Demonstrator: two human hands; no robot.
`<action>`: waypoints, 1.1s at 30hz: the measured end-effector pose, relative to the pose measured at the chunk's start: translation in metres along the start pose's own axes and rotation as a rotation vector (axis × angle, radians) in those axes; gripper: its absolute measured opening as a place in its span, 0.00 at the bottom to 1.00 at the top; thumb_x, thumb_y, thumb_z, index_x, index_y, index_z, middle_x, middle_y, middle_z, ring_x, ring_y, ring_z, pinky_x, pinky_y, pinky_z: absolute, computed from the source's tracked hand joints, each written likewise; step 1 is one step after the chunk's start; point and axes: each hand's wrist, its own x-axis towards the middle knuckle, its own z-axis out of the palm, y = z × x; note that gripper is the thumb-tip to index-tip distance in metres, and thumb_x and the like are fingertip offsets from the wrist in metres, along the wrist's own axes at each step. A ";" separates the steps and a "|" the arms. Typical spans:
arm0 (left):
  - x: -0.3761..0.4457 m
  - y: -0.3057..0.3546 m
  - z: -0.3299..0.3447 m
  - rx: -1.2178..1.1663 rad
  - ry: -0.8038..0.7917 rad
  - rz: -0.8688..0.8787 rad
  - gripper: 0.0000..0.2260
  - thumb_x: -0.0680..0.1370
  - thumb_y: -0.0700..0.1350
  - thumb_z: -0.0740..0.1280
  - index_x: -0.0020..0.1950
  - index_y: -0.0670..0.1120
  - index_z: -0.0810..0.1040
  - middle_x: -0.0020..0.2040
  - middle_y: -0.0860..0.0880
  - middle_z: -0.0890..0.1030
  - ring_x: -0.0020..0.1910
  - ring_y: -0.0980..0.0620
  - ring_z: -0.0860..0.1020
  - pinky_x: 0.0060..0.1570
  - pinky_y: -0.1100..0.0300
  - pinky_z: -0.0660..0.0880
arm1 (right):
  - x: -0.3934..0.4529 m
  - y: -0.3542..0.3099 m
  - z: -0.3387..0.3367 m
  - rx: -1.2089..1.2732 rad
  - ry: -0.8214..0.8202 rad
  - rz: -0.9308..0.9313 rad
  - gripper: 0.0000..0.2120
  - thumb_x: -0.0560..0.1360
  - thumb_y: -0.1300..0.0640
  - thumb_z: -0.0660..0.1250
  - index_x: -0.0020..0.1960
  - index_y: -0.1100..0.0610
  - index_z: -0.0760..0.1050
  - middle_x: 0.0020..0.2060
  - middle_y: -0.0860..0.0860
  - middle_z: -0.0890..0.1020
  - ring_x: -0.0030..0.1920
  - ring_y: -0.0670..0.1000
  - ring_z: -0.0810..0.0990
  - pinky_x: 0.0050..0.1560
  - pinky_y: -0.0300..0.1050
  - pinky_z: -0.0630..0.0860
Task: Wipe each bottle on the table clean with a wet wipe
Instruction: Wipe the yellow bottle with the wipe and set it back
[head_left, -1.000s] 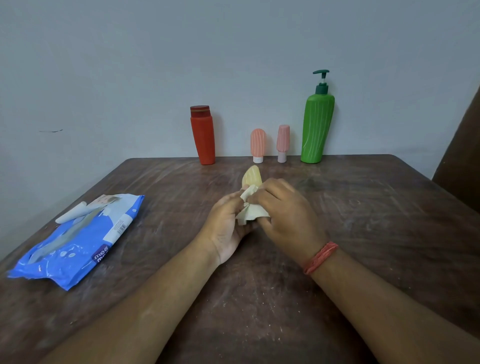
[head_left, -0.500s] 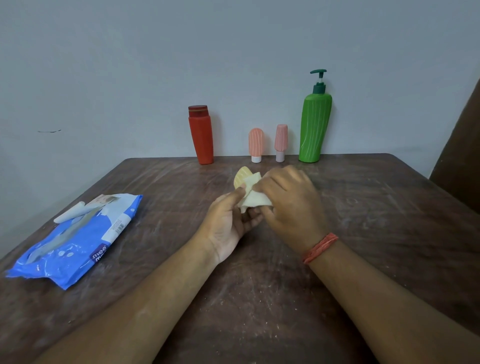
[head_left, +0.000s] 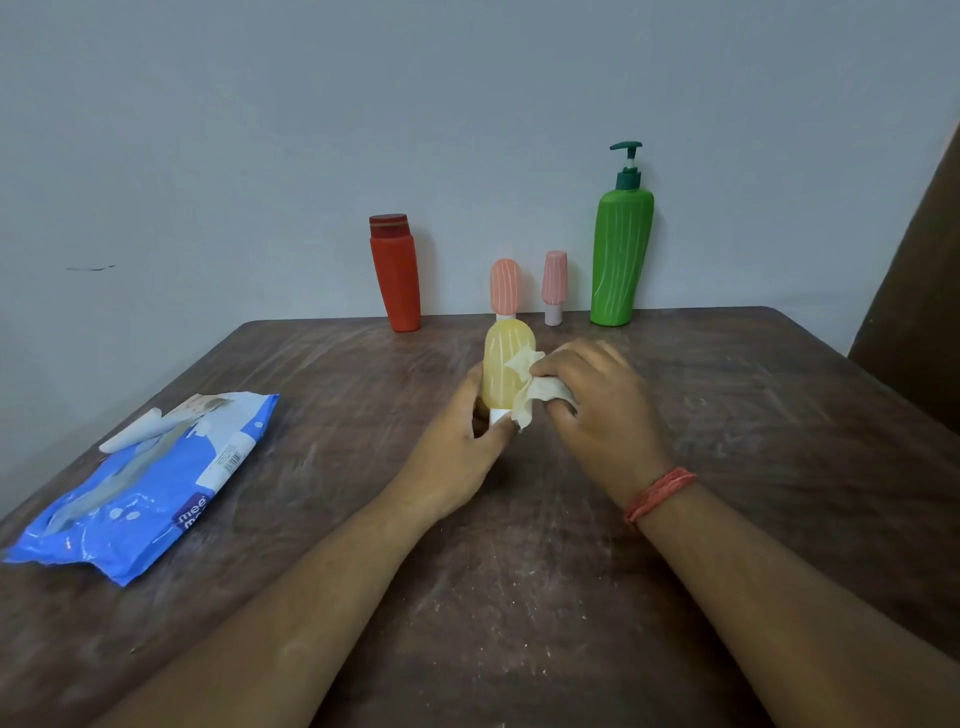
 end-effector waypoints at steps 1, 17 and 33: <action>-0.001 0.001 0.000 0.005 -0.018 0.005 0.29 0.82 0.54 0.66 0.81 0.58 0.57 0.63 0.57 0.76 0.56 0.58 0.76 0.51 0.67 0.71 | 0.000 0.000 0.000 0.001 -0.025 0.013 0.13 0.70 0.64 0.71 0.53 0.54 0.80 0.51 0.48 0.80 0.53 0.50 0.76 0.50 0.46 0.75; -0.003 -0.004 0.004 0.021 -0.163 0.053 0.22 0.81 0.57 0.65 0.73 0.67 0.63 0.61 0.65 0.77 0.62 0.62 0.75 0.66 0.54 0.73 | 0.006 0.017 0.005 0.153 0.160 0.221 0.13 0.70 0.63 0.65 0.52 0.51 0.79 0.49 0.47 0.79 0.49 0.49 0.77 0.46 0.49 0.77; -0.001 -0.006 0.000 -0.213 -0.115 -0.032 0.29 0.78 0.59 0.66 0.78 0.61 0.63 0.68 0.59 0.78 0.67 0.55 0.75 0.72 0.48 0.70 | -0.006 0.000 0.010 0.331 0.010 0.269 0.11 0.70 0.67 0.69 0.47 0.53 0.78 0.44 0.38 0.78 0.45 0.39 0.78 0.42 0.32 0.74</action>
